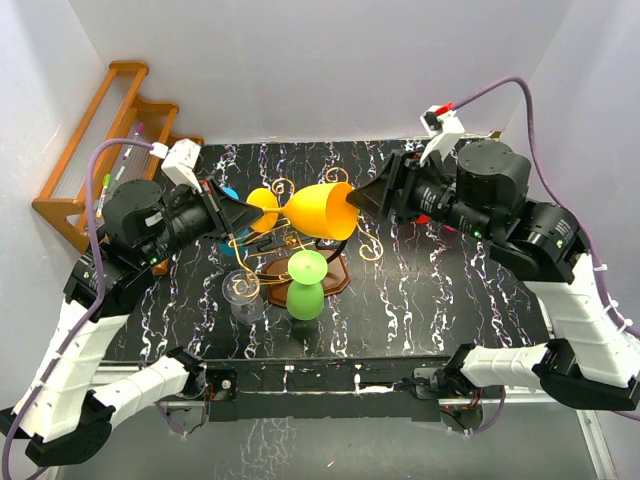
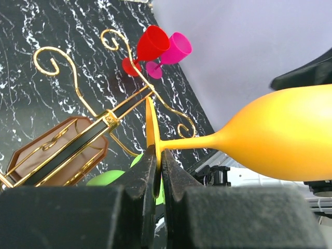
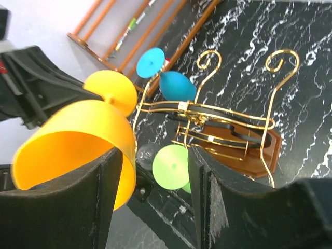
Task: Take the wine glass off the wine glass rack
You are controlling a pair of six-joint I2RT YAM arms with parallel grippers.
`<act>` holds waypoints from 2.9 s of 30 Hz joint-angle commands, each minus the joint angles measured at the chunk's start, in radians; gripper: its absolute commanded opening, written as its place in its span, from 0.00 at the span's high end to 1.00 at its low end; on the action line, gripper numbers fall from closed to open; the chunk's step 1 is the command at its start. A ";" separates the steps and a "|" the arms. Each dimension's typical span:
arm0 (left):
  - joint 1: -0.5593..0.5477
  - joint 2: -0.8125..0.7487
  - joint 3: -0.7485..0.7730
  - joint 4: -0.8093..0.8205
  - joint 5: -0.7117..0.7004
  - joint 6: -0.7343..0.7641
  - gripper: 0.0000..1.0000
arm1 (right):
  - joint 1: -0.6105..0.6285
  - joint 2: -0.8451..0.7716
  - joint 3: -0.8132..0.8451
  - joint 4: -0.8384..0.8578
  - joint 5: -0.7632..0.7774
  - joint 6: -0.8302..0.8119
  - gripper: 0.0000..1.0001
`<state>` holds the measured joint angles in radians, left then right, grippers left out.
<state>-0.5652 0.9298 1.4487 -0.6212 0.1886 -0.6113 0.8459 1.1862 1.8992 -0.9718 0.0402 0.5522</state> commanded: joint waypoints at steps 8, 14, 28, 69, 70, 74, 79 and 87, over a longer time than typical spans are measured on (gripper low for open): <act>-0.001 0.092 0.191 -0.080 0.121 0.063 1.00 | 0.001 -0.149 -0.338 0.271 -0.179 0.104 0.51; 0.001 0.091 0.144 -0.018 0.181 0.027 1.00 | 0.001 -0.115 -0.388 0.367 -0.281 0.139 0.76; 0.000 0.083 0.188 -0.077 -0.151 0.041 0.38 | 0.001 -0.144 0.032 -0.111 0.403 0.225 0.92; -0.001 0.242 0.263 -0.089 -0.168 0.174 0.46 | -0.880 0.227 0.095 -0.347 -0.232 -0.195 0.92; 0.000 0.240 0.259 -0.089 -0.166 0.173 0.46 | -0.880 0.207 0.043 -0.348 -0.233 -0.192 0.92; -0.001 0.231 0.248 -0.098 -0.169 0.175 0.46 | -0.877 0.142 -0.164 -0.352 -0.243 -0.190 0.93; 0.000 0.236 0.266 -0.137 -0.161 0.183 0.46 | -0.862 0.106 -0.316 -0.347 -0.096 -0.176 0.92; 0.000 0.219 0.242 -0.148 -0.153 0.173 0.47 | -0.861 0.119 -0.465 -0.254 0.003 -0.169 0.92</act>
<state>-0.5613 1.1751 1.6993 -0.7612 0.0223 -0.4389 -0.0189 1.3243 1.4677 -1.3289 -0.0288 0.3721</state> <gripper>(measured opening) 0.537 0.106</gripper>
